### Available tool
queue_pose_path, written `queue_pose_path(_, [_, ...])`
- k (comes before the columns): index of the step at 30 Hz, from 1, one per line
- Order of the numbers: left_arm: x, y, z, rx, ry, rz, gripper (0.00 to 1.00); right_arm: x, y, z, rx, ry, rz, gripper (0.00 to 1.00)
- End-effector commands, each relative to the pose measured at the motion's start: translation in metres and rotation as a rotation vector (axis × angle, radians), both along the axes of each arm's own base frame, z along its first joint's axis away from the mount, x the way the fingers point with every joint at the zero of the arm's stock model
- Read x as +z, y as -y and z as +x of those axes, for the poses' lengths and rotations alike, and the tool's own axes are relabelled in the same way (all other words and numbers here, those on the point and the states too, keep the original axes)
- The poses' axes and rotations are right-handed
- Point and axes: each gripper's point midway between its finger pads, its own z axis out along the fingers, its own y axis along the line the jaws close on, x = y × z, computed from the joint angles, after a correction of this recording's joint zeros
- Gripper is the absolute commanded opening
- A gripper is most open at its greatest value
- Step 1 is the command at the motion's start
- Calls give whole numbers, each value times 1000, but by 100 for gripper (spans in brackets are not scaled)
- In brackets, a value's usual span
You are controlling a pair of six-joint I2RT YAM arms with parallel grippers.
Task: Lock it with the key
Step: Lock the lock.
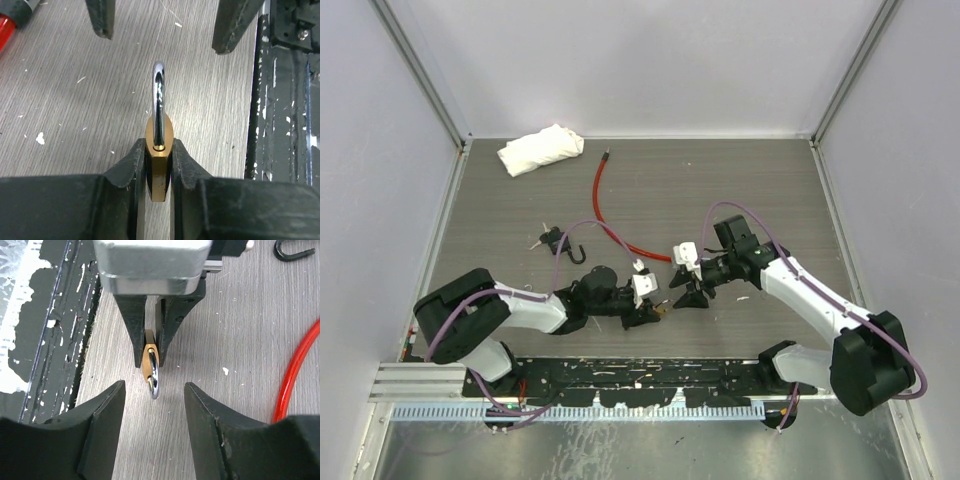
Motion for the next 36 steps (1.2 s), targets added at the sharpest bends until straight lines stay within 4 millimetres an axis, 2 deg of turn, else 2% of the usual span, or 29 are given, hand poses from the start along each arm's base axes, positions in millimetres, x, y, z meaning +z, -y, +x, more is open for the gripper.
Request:
queue_pose_path(1, [24,10,11,-29,103,-10,0,3,-5,6,-5,-12,-3,53])
queue_pose_path(5, [20,11,10,-46,109,-1,0,-15,-8,5,-1,-43,-47,47])
queue_pose_path(11, [11,10,11,-50,130,6,0,-31,-11,2,26,-74,-83,40])
queue_pose_path(15, [6,9,10,-53,128,6,0,-35,-16,-1,43,-71,-81,28])
queue_pose_path(18, [4,7,8,-55,140,-3,0,-34,-18,-1,48,-70,-73,14])
queue_pose_path(20, [1,3,8,-52,149,-3,0,-33,-19,-1,52,-66,-65,9])
queue_pose_path(29, [-8,-1,6,-47,154,-2,0,-40,-20,-4,65,-87,-83,12])
queue_pose_path(36, [-12,-4,6,-45,158,-2,0,-44,-24,-9,87,-75,-105,7])
